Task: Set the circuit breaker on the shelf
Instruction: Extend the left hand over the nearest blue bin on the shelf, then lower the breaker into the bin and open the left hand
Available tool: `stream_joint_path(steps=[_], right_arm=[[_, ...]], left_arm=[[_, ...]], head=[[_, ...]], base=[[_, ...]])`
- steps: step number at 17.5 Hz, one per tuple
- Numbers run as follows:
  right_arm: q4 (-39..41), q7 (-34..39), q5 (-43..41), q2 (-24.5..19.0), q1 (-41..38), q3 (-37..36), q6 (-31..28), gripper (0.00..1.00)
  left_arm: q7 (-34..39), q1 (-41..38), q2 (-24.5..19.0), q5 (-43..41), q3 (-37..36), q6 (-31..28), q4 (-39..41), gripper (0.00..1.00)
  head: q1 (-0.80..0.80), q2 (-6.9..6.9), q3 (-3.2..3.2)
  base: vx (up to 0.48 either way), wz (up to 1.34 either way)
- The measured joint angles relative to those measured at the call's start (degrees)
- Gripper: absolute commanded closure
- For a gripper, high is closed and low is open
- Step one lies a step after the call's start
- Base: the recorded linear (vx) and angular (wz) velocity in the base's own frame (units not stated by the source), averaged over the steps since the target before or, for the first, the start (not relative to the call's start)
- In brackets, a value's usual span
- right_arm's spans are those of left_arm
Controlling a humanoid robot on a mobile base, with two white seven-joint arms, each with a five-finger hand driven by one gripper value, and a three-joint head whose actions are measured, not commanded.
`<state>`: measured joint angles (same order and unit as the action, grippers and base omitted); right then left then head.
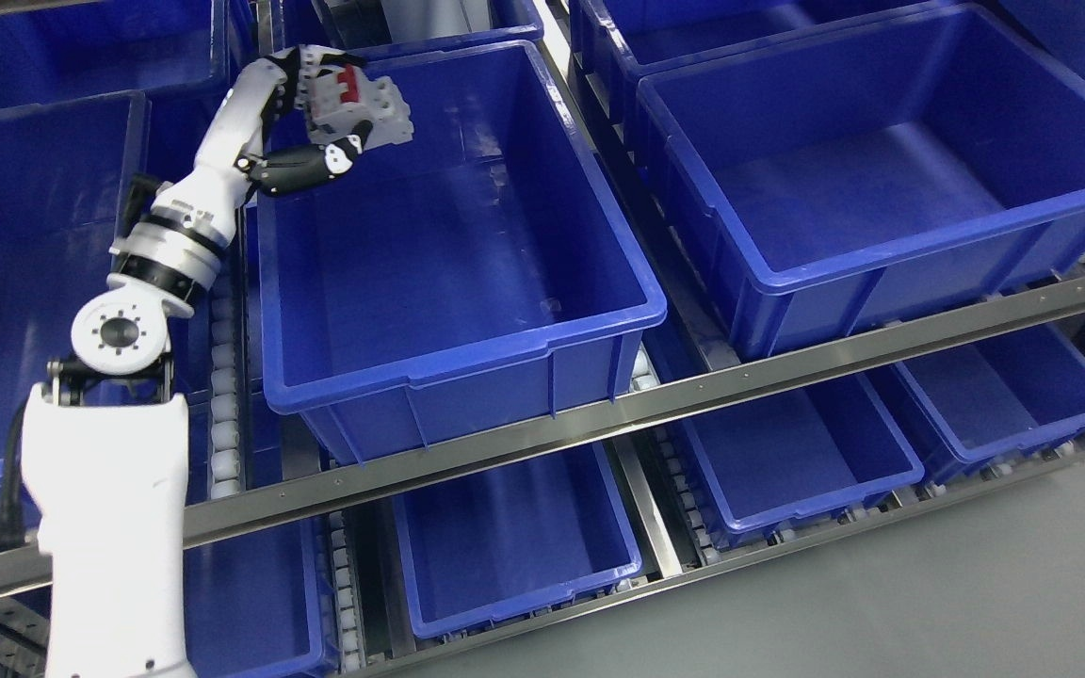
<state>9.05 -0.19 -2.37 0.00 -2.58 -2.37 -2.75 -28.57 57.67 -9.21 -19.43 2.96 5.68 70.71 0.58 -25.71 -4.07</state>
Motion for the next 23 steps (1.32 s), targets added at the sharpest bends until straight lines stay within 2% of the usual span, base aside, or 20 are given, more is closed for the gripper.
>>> stream_joint_path(steps=[6, 11, 15, 17, 21, 23], right_arm=[[0.0, 0.0, 0.0, 0.0, 0.0, 0.0, 0.0, 0.00], [0.0, 0.0, 0.0, 0.0, 0.0, 0.0, 0.0, 0.00], [0.0, 0.0, 0.0, 0.0, 0.0, 0.0, 0.0, 0.00], [0.0, 0.0, 0.0, 0.0, 0.0, 0.0, 0.0, 0.00], [0.0, 0.0, 0.0, 0.0, 0.0, 0.0, 0.0, 0.00], [0.0, 0.0, 0.0, 0.0, 0.0, 0.0, 0.0, 0.00]], left_arm=[[-2.6, 9.9, -0.7, -4.7, -5.9, 1.1, -17.8, 0.81], [-0.8, 13.3, -0.1, -7.7, -8.9, 1.3, -29.7, 0.74], [0.4, 14.3, 0.1, -8.8, -10.6, 1.4, -36.8, 0.57], [0.7, 14.6, 0.1, -9.1, -11.4, 1.5, -39.7, 0.46], [1.3, 14.9, 0.1, -9.4, -12.2, 1.2, -43.1, 0.35], [1.9, 15.1, 0.1, -9.5, -12.5, 1.2, -44.3, 0.27]], head=[[0.00, 0.00, 0.00], [0.00, 0.00, 0.00], [0.00, 0.00, 0.00], [0.00, 0.01, 0.00], [0.00, 0.01, 0.00], [0.00, 0.01, 0.00]], base=[[-0.002, -0.01], [0.012, -0.09], [0.020, -0.05], [0.002, 0.04], [-0.004, 0.00], [0.000, -0.03]])
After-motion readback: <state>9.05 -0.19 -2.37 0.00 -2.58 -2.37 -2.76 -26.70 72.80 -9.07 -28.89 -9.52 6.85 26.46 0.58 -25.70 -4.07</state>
